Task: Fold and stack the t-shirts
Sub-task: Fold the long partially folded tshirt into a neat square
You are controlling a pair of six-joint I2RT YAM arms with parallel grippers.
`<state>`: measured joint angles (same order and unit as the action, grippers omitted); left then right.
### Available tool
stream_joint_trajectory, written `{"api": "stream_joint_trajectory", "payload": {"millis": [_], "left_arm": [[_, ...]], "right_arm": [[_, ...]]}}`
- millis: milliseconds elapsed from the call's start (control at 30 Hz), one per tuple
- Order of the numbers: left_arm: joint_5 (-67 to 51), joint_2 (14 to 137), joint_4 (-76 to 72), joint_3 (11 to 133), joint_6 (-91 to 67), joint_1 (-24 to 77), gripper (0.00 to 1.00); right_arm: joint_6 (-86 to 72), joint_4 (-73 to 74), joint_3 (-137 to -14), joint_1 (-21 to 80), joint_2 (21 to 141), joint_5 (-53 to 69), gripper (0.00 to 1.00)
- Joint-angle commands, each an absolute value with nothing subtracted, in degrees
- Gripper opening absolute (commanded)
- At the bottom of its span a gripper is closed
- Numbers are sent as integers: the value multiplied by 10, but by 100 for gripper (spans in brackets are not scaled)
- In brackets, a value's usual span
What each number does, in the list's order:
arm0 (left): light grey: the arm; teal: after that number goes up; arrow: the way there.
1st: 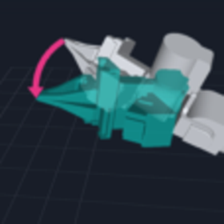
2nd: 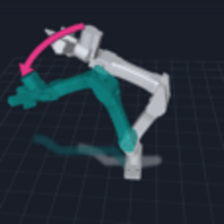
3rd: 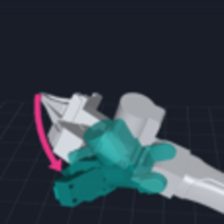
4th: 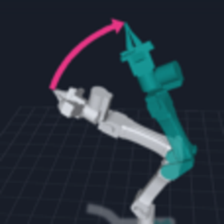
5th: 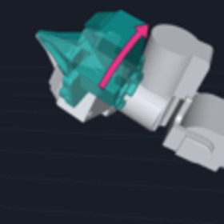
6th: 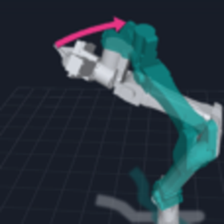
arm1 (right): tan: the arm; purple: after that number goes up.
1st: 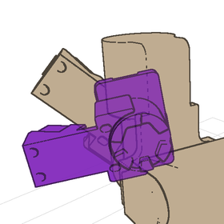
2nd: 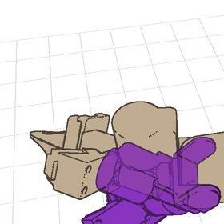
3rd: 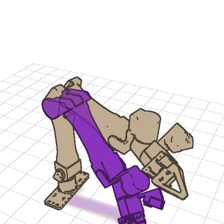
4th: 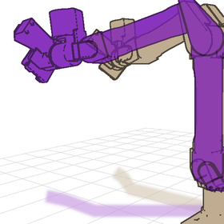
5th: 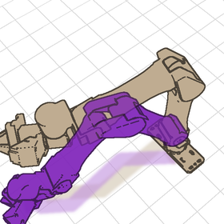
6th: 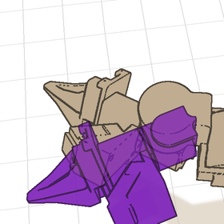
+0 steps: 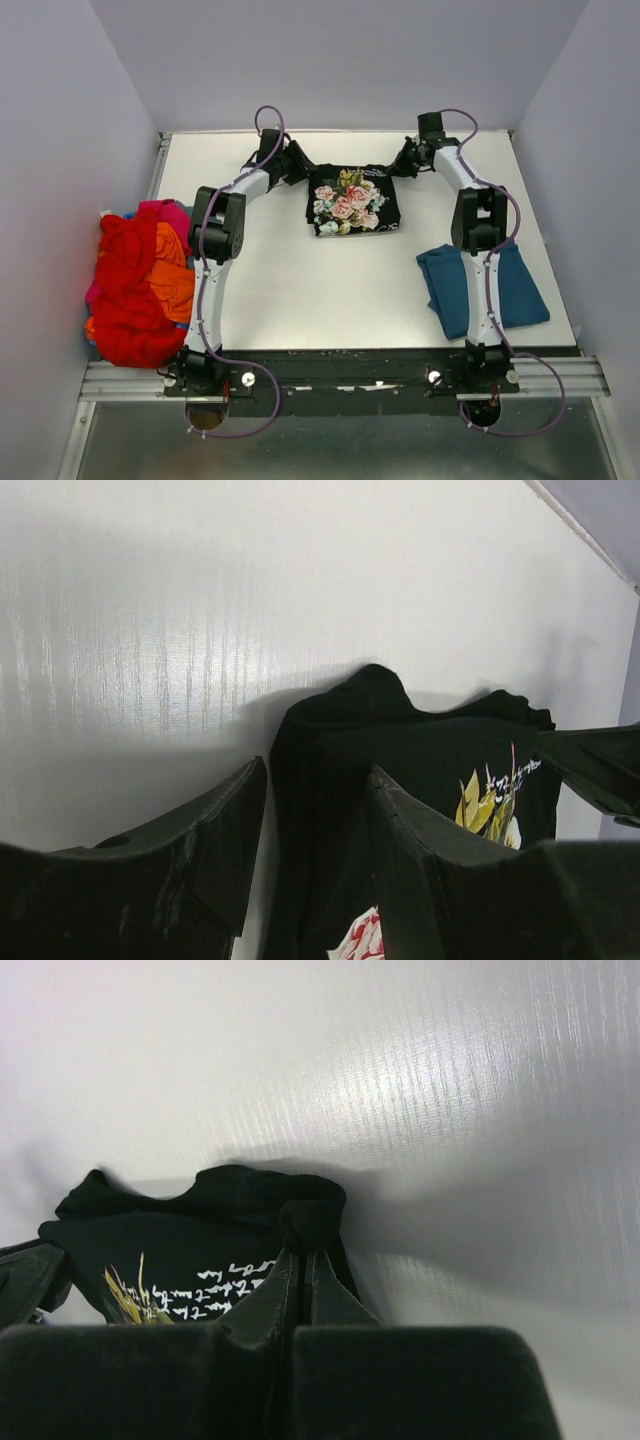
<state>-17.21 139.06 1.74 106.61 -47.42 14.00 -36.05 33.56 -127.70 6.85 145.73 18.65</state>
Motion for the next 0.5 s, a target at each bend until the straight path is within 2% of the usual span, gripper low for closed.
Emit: {"api": "stream_joint_trajectory", "payload": {"millis": [0,267,400,467], "left_arm": [[-168,1417,11,1078,-472,144,57],[-137,1450,52,1129,-468,149,51],[-141,1477,65,1167,-472,155,35],[-150,1484,48,1172,-482,156,15]], "right_arm": [[-369,329,-1284,69,1475,178,2],[-377,308,-1265,69,1469,201,1],[-380,305,-1266,69,1466,212,1],[-374,305,-1268,69,1460,214,1]]}}
